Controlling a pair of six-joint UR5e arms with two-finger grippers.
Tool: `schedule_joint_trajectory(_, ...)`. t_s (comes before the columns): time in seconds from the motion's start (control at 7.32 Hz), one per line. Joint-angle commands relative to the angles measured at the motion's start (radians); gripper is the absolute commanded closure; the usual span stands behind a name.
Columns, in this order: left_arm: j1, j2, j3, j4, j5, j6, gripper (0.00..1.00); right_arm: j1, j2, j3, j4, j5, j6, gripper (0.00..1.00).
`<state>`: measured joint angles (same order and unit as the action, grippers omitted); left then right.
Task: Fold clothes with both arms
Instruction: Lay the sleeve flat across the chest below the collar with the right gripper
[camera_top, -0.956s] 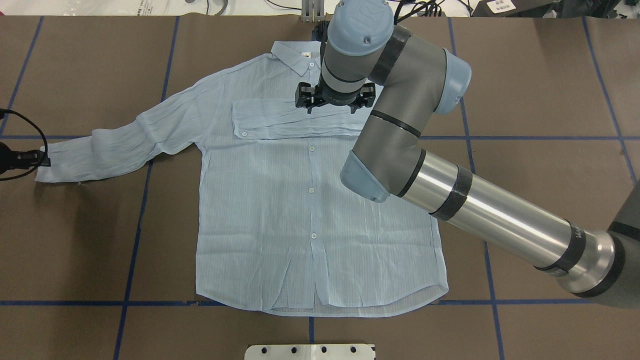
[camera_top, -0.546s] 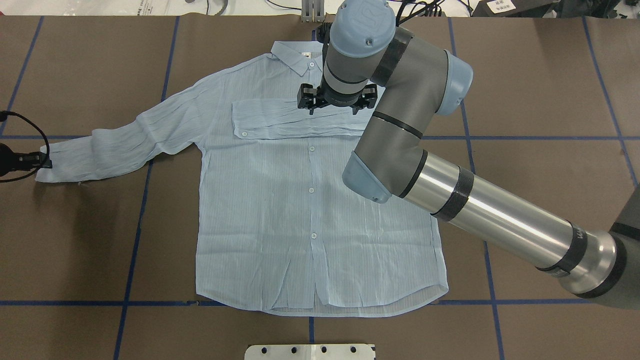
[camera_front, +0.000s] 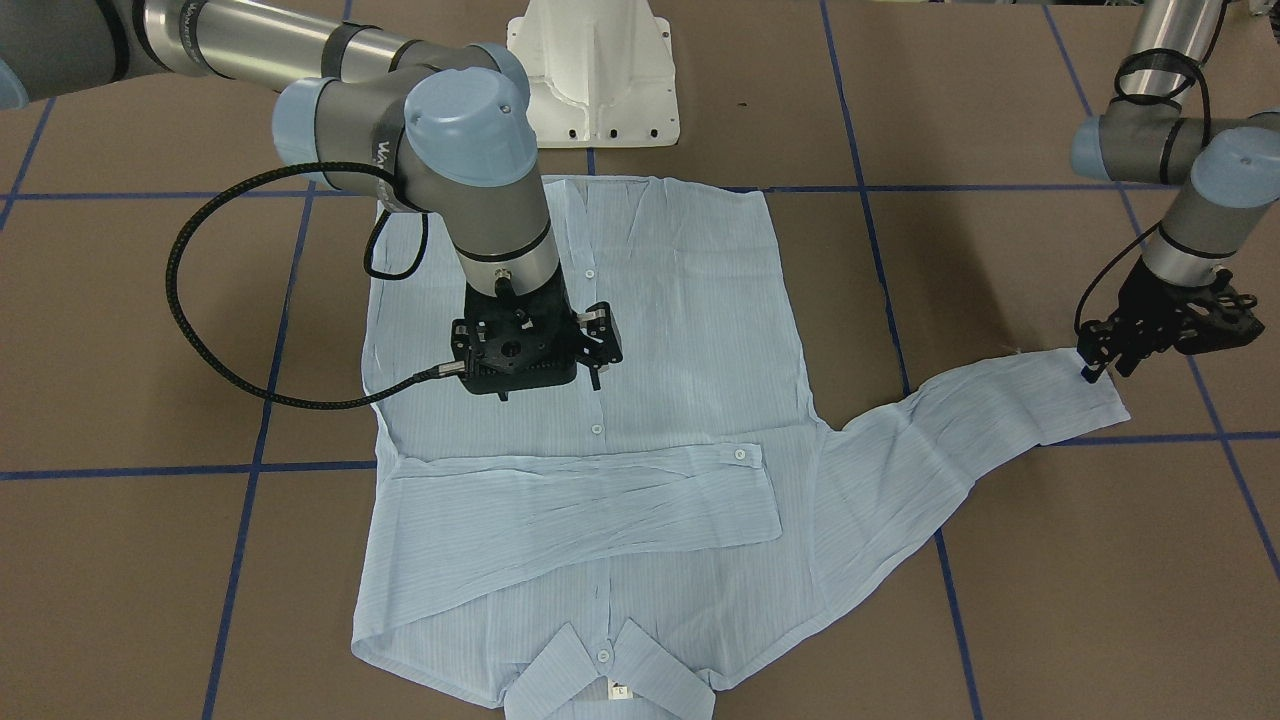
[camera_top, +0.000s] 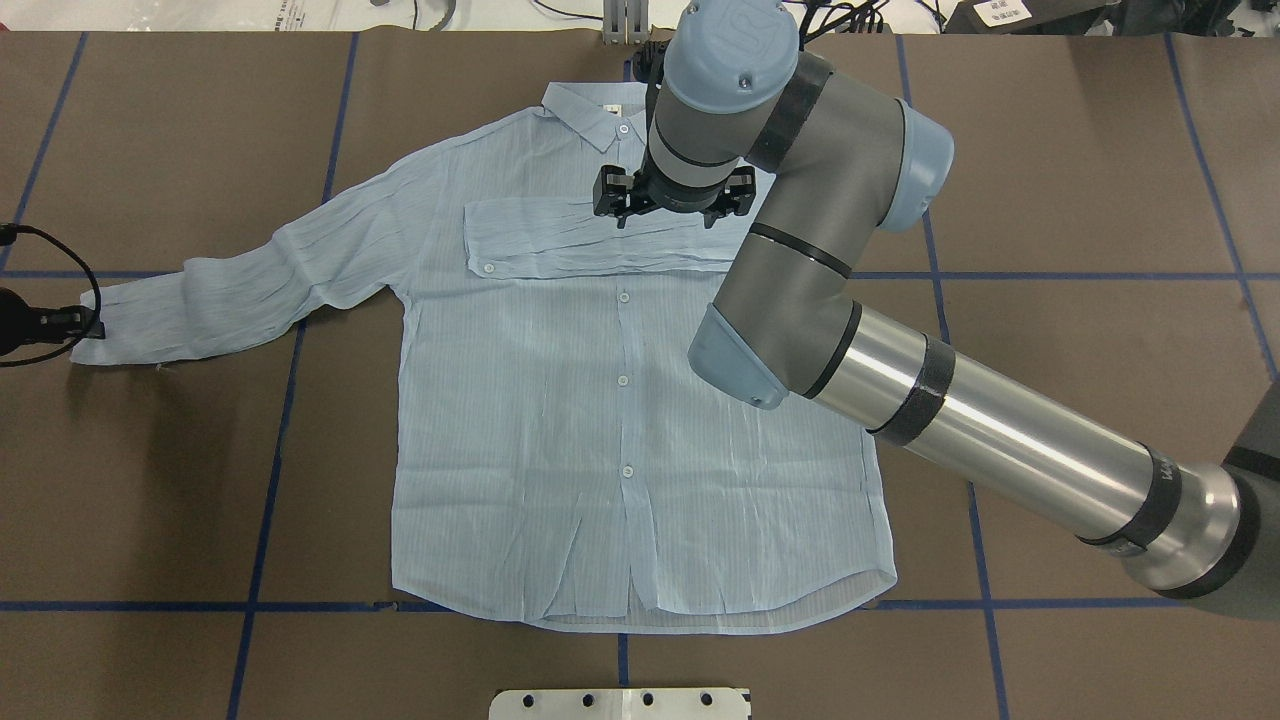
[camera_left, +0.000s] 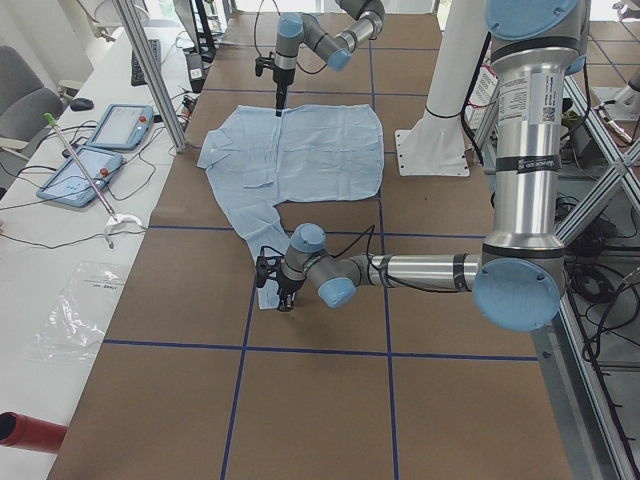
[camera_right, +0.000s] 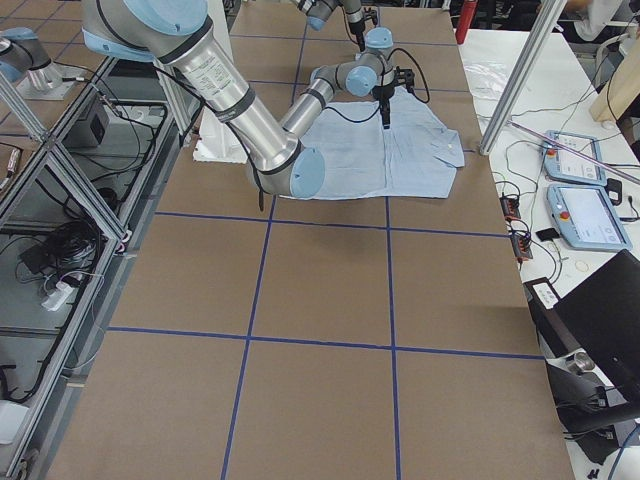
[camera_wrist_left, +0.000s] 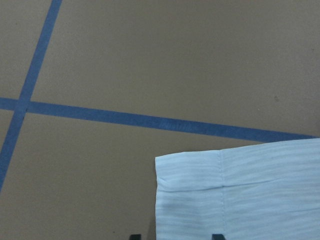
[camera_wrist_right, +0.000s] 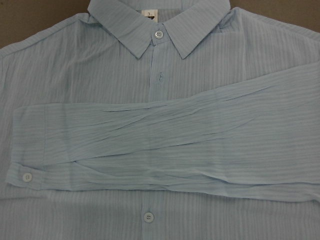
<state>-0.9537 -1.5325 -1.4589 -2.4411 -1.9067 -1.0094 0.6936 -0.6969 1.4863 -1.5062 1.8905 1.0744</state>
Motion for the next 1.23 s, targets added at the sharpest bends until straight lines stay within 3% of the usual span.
schedule_joint_trajectory(0.0,0.001,0.000,0.000,0.002,0.000,0.000,0.55,0.003,-0.006,0.011,0.000,0.001,-0.001,0.00)
schedule_joint_trajectory(0.41,0.012,0.000,0.000,0.002,0.000,0.000,0.55,0.004,-0.012,0.011,0.000,0.004,-0.001,0.00)
schedule_joint_trajectory(0.82,0.013,0.000,-0.006,0.004,0.000,0.002,0.79,0.010,-0.013,0.012,0.000,0.007,-0.001,0.00)
schedule_joint_trajectory(1.09,0.013,0.000,-0.011,0.004,0.000,0.008,1.00,0.021,-0.013,0.012,0.000,0.016,-0.001,0.00)
